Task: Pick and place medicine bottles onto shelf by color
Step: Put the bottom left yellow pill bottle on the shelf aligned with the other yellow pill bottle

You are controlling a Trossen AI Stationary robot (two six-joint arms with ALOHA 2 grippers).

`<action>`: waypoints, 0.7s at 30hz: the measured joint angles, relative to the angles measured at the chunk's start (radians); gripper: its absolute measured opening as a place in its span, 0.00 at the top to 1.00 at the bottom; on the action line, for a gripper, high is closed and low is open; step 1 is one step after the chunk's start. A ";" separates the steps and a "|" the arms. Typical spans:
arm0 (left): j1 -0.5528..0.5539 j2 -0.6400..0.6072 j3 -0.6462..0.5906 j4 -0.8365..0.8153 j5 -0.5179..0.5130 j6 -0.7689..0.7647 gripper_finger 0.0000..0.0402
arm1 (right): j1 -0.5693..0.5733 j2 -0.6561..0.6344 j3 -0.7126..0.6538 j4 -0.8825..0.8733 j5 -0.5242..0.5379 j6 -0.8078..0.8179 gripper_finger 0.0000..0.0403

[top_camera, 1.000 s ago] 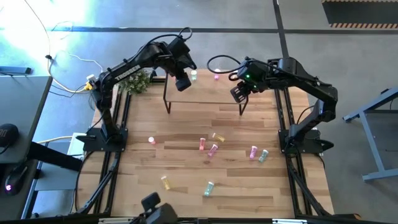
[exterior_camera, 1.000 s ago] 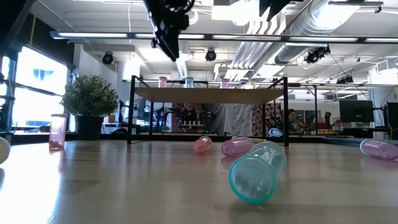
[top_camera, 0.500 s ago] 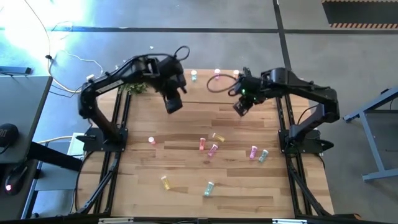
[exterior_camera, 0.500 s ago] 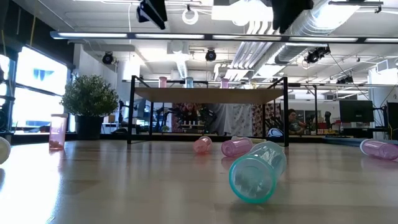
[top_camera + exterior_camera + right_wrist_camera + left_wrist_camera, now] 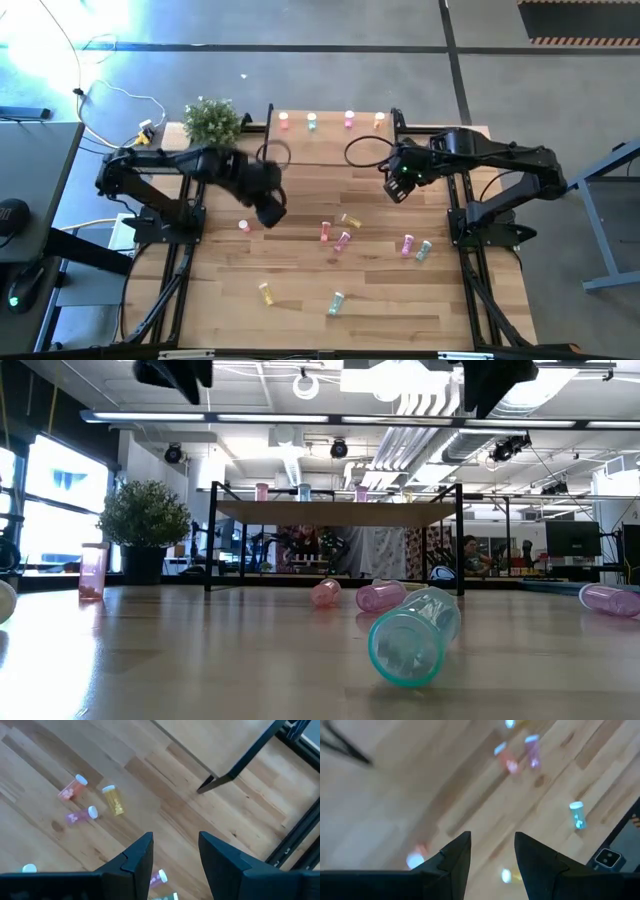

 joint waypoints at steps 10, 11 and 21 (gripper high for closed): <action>-0.223 0.005 -0.085 0.007 -0.032 -0.444 0.64 | 0.014 -0.002 -0.003 -0.002 0.000 -0.007 0.63; -0.243 0.005 -0.094 0.006 -0.033 -0.481 0.64 | 0.014 -0.002 -0.003 -0.002 0.000 -0.003 0.63; -0.431 0.006 -0.192 0.112 -0.053 -0.803 0.64 | 0.011 -0.002 -0.003 -0.002 0.000 0.044 0.63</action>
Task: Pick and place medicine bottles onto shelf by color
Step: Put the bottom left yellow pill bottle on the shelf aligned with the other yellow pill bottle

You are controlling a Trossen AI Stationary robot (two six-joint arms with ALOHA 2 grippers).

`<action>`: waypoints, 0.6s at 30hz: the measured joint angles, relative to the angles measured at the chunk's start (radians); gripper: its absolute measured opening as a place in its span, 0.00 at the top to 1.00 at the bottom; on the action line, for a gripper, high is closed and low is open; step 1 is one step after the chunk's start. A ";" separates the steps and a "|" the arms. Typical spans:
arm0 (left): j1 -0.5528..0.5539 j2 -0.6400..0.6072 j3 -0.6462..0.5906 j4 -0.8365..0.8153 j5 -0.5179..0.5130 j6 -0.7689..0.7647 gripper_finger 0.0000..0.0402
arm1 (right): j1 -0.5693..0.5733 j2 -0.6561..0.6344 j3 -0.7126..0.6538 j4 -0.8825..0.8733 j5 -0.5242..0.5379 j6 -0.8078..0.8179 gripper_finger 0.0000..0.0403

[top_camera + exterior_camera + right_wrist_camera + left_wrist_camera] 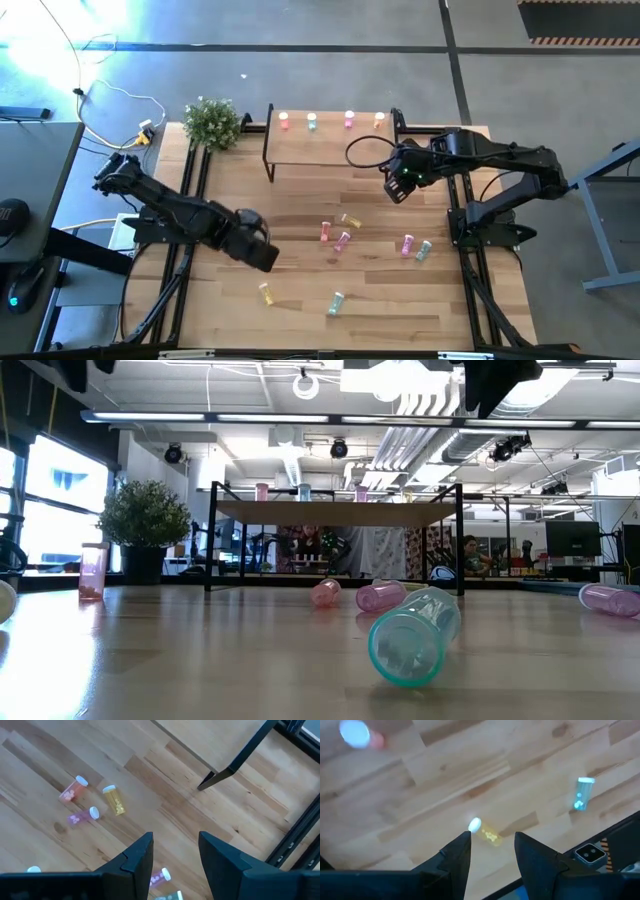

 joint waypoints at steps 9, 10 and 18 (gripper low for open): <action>-0.114 0.046 -0.060 0.054 -0.076 -0.360 0.64 | 0.000 0.000 0.000 -0.001 0.000 -0.134 0.63; -0.123 0.057 -0.059 0.062 -0.090 -0.386 0.64 | 0.000 0.000 0.000 -0.001 0.001 -0.155 0.63; -0.175 0.178 -0.059 0.127 -0.136 -0.587 0.64 | 0.000 0.000 0.000 -0.002 0.001 -0.264 0.63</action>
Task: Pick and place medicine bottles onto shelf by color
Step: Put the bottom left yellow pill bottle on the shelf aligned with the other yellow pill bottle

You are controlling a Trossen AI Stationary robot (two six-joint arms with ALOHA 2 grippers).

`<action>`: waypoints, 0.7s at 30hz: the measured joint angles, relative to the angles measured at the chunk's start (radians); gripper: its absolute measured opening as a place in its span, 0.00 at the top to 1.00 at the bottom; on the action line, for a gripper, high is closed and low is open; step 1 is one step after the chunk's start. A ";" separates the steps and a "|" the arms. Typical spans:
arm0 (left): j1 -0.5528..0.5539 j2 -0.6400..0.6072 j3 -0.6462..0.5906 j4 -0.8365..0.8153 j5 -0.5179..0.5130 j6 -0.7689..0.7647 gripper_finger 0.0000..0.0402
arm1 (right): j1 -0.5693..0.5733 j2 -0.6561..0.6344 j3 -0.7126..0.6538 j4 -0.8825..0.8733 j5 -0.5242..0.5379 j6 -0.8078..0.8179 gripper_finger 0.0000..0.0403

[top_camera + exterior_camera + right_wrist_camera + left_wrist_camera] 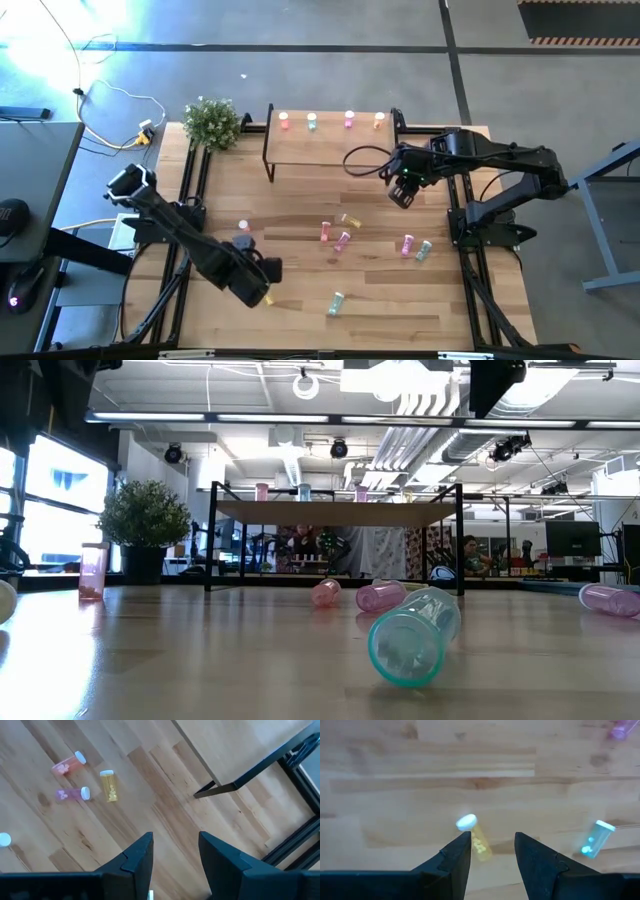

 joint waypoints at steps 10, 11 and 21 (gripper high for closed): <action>-0.027 0.162 0.000 0.126 0.032 -0.083 0.64 | 0.000 0.000 0.000 0.000 0.003 -0.050 0.63; -0.027 0.177 0.000 0.134 0.042 -0.084 0.64 | 0.000 0.000 0.000 0.000 0.003 -0.051 0.63; -0.027 0.243 0.000 0.189 0.104 -0.086 0.65 | 0.000 0.000 0.000 0.000 0.003 -0.051 0.63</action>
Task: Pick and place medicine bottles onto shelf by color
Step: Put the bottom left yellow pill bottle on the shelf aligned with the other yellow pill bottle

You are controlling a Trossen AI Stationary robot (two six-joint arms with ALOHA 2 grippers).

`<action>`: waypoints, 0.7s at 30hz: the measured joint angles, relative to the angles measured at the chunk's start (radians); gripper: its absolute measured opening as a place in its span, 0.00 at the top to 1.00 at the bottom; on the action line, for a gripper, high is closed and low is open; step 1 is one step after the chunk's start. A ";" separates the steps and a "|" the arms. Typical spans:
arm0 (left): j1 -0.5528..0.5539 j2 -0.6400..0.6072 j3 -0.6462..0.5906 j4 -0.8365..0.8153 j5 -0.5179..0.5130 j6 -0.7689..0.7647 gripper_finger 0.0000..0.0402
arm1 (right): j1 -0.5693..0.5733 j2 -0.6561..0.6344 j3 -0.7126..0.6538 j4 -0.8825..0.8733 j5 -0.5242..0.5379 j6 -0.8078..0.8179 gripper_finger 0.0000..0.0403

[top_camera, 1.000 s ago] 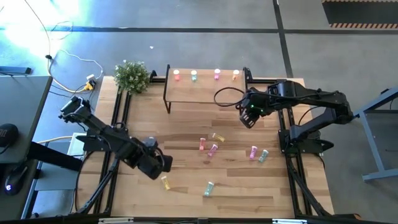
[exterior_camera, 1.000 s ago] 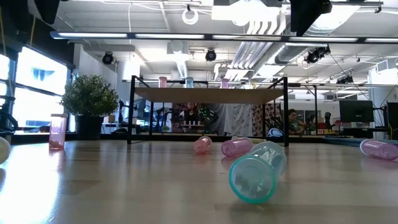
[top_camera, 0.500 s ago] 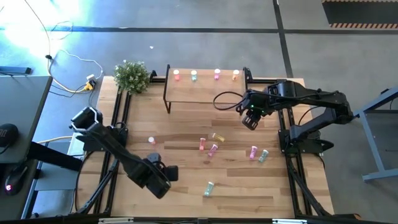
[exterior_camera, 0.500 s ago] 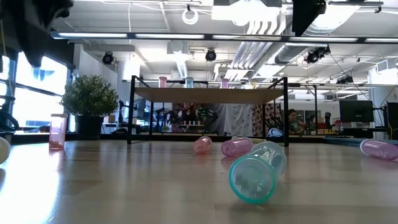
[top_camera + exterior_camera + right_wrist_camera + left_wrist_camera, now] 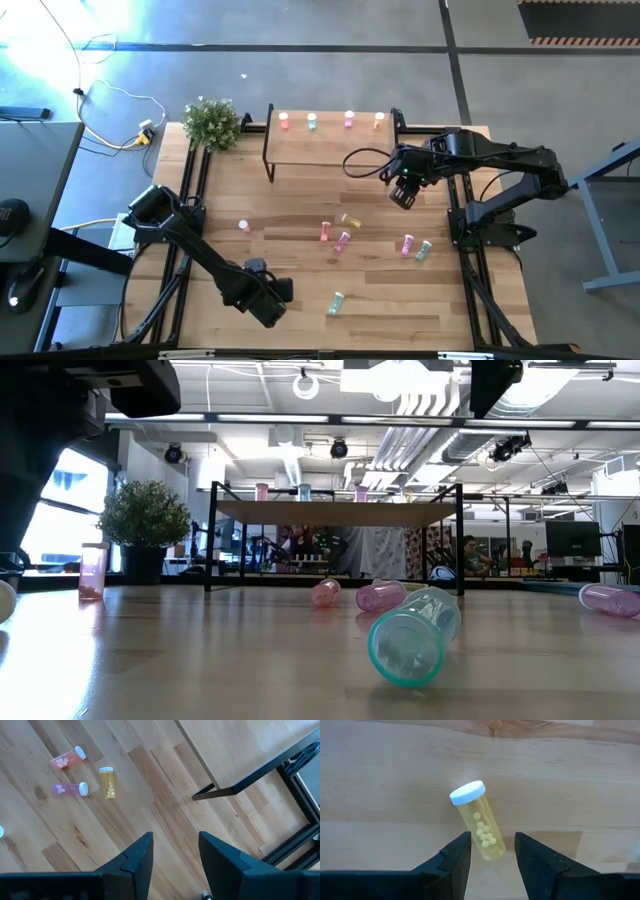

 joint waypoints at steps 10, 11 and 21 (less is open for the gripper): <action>0.000 0.031 0.001 0.011 0.016 0.000 0.65 | 0.000 0.000 0.000 0.000 0.000 0.000 0.63; 0.000 0.040 0.001 0.023 0.023 0.000 0.65 | 0.000 0.000 0.000 0.000 0.000 0.000 0.63; 0.001 0.111 0.001 0.080 0.053 0.000 0.65 | 0.000 0.000 0.000 0.000 0.000 0.000 0.63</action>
